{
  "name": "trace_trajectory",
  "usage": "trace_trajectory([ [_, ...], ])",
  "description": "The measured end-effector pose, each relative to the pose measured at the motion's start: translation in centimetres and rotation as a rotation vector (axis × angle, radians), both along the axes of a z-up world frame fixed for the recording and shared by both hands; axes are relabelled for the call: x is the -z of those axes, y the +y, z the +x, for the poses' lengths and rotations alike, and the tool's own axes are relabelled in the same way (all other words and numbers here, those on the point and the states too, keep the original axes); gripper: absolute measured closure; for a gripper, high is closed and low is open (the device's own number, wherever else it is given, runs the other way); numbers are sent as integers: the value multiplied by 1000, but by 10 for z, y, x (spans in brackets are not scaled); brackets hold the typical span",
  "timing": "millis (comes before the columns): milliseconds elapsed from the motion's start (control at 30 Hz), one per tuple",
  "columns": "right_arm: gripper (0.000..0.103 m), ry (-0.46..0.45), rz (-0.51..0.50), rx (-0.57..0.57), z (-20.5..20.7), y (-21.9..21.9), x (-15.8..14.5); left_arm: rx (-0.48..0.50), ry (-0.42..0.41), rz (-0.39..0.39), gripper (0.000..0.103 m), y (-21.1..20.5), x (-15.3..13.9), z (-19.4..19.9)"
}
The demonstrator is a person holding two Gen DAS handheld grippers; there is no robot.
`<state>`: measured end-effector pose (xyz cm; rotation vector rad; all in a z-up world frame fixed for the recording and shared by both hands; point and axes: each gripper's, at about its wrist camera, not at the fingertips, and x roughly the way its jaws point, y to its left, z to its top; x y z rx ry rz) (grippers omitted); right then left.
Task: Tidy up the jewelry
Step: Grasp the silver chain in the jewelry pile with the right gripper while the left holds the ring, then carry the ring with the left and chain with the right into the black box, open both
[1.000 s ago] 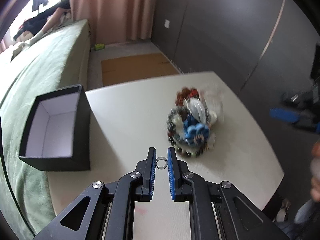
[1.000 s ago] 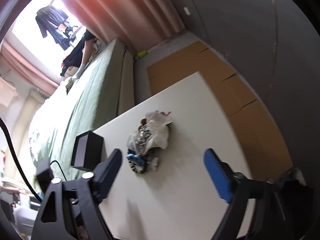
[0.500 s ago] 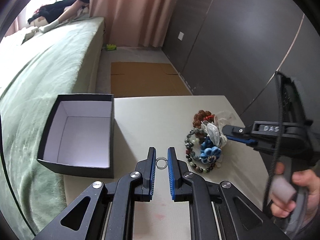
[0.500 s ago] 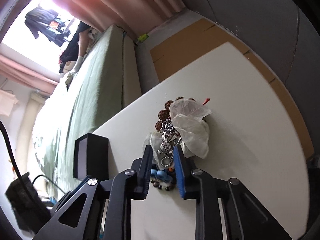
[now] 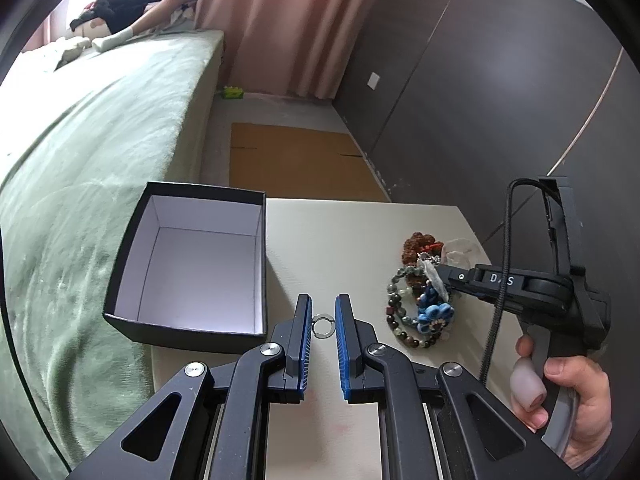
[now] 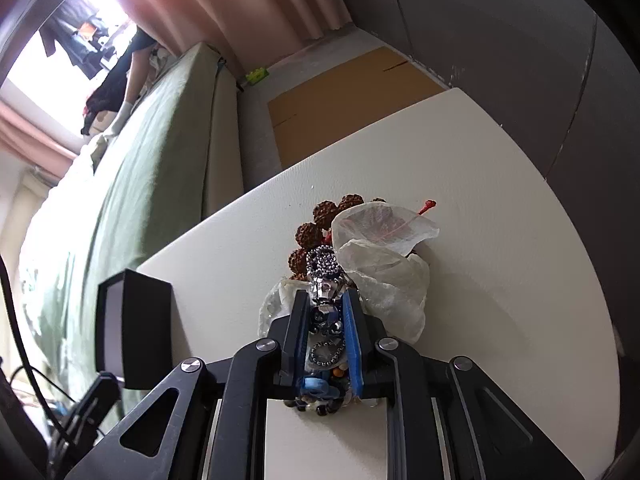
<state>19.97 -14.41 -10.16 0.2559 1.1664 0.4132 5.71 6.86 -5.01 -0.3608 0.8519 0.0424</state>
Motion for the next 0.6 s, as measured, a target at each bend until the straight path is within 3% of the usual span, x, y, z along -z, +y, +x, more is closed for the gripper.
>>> trace_trajectory([
  [167,86,-3,12,-12,-2,-6,-1,-8,-10,4,91,2,-1,1],
  [300,87,7,84,-12,-7,-16,-6,-24,-35,0,91,5,-7,-1],
  [600,87,-135,182,-27,-34,-25,-60,-60,-73,-19,91,21,-17,-6],
])
